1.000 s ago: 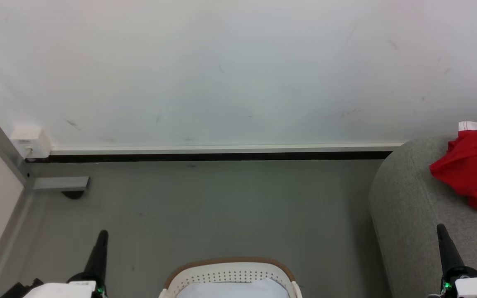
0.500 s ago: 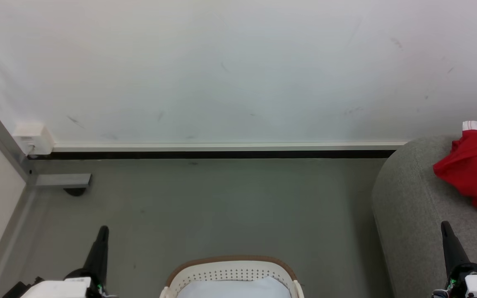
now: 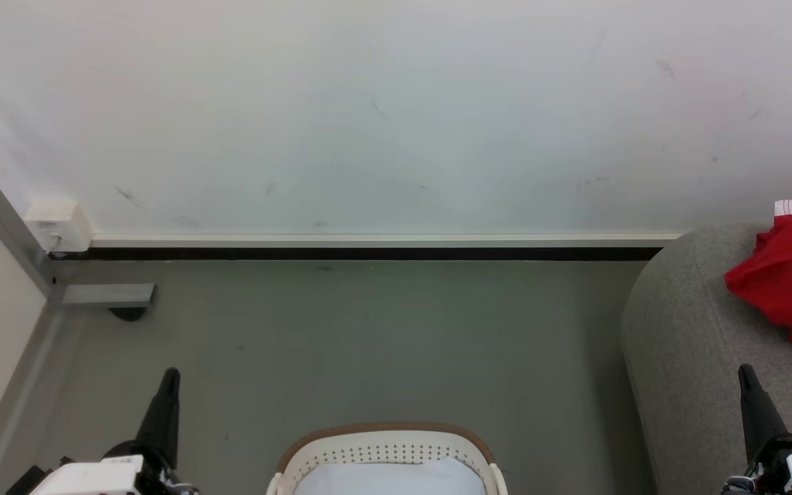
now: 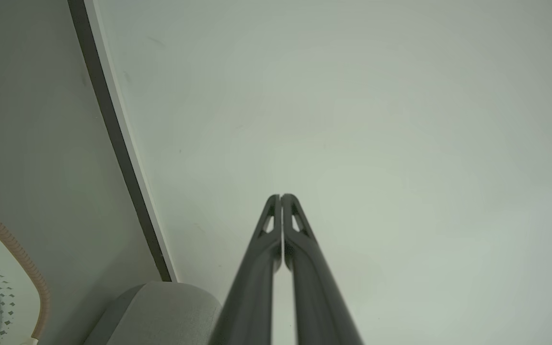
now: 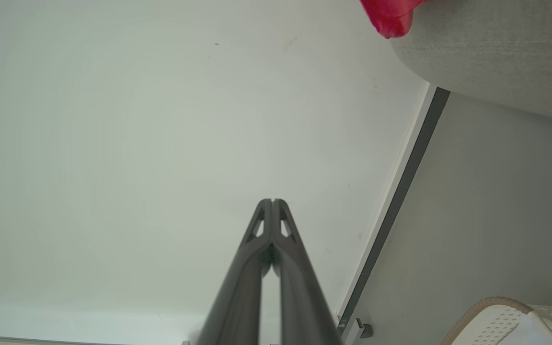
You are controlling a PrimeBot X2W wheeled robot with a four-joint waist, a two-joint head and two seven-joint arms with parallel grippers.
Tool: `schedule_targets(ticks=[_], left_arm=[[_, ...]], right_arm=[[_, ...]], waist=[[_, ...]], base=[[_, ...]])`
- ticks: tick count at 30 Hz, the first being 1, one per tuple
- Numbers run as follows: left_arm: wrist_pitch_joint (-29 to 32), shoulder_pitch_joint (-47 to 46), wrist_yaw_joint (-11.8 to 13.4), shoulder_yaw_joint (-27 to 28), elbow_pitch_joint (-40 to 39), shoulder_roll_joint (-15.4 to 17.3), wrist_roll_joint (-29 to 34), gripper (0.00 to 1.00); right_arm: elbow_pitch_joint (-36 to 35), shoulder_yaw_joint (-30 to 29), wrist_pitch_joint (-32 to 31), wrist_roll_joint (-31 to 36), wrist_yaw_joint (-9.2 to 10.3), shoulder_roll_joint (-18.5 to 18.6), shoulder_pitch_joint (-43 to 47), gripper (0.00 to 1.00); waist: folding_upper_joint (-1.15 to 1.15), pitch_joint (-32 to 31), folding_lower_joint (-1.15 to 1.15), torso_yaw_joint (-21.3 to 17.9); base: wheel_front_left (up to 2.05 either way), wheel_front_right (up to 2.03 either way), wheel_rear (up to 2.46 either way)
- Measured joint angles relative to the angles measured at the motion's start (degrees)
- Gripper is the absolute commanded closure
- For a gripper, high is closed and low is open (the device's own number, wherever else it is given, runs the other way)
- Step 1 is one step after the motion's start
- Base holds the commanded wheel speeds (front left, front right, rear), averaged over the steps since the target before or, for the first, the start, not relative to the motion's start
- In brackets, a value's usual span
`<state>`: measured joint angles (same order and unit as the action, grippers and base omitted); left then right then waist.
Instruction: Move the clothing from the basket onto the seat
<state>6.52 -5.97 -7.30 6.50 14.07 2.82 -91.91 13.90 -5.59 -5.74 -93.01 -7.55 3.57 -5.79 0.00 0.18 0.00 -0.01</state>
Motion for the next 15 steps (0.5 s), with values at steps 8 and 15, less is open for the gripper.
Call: schedule_targets(ticks=[8,15], left_arm=[[0.0,0.0,-0.1,0.0,0.0,0.0,-0.1,1.0],[0.0,0.0,-0.1,0.0,0.0,0.0,-0.1,1.0]], right_arm=[[0.0,-0.1,-0.2,-0.1,0.0,-0.1,0.0,1.0],[0.0,-0.2,-0.2,-0.1,0.0,-0.1,0.0,1.0]], waist=[[0.0,0.0,0.0,0.0],[0.0,0.0,0.0,0.0]], base=[[0.0,0.0,0.0],[0.0,0.0,0.0]])
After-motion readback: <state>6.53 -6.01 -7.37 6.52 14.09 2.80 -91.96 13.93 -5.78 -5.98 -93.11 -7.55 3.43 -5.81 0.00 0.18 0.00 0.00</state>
